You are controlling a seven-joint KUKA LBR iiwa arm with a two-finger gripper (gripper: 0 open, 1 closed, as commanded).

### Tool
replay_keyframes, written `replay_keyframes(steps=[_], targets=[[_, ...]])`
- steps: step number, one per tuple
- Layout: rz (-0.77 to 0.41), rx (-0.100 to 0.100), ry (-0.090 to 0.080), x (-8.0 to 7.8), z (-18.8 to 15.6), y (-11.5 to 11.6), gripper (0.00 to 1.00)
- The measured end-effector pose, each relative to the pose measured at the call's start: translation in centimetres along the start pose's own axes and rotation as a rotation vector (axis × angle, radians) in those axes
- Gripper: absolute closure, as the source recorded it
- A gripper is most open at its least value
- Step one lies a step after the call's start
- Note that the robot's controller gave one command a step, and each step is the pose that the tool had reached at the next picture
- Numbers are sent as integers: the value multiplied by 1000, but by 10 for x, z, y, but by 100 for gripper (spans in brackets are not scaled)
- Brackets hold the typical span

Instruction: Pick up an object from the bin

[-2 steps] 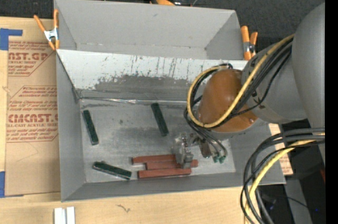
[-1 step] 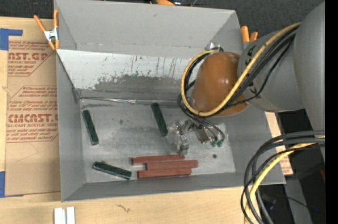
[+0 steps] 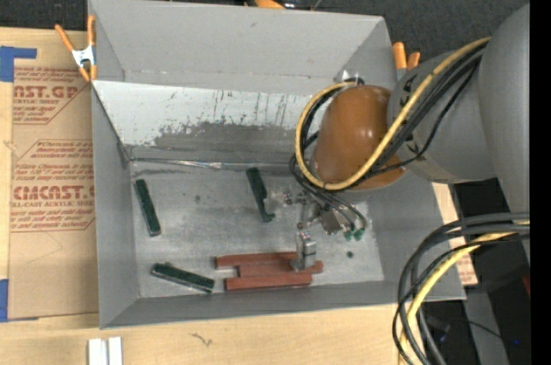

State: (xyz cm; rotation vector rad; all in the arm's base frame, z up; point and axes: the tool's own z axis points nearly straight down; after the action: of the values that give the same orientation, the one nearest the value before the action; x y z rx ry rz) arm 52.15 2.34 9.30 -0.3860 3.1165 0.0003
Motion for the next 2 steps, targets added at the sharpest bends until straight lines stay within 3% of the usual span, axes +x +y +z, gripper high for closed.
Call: replay_keyframes(steps=[1, 2], targets=[[0, 0, 0, 0, 0, 0, 100], [0, 0, 0, 0, 0, 0, 0]])
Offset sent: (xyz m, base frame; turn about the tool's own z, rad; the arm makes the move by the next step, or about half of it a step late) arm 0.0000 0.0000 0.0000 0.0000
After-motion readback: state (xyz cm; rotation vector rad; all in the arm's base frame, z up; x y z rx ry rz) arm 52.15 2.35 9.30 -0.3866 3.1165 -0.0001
